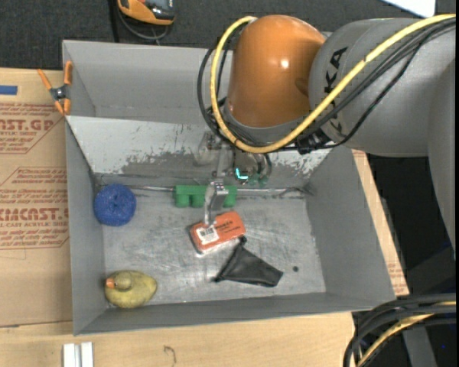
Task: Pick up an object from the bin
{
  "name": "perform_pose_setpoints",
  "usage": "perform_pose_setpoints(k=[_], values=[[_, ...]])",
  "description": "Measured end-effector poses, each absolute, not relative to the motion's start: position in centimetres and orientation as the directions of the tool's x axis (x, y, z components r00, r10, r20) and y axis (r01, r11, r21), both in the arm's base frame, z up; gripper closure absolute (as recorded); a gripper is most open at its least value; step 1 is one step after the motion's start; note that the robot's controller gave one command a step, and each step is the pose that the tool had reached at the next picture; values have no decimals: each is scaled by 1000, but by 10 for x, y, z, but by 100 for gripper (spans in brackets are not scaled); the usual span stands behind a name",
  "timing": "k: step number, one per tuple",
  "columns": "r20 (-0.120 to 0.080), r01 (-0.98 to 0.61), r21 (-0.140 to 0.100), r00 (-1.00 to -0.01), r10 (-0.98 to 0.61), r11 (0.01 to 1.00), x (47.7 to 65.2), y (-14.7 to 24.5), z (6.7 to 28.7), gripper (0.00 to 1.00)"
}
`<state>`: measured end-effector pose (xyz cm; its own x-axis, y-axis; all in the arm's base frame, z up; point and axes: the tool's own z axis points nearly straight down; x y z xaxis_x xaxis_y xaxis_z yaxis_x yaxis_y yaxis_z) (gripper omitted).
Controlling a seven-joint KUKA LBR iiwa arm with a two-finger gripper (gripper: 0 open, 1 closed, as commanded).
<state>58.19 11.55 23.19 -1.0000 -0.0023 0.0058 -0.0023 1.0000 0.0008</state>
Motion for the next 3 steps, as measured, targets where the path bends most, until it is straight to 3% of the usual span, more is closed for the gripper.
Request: perform_pose_setpoints(k=[1,2,3], values=[[-2,-1,1,-1000,-1,1000,584,115,236,0],[-7,-66,1,-998,-66,998,584,83,168,0],[1,-240,1,-971,-240,971,578,47,155,0]])
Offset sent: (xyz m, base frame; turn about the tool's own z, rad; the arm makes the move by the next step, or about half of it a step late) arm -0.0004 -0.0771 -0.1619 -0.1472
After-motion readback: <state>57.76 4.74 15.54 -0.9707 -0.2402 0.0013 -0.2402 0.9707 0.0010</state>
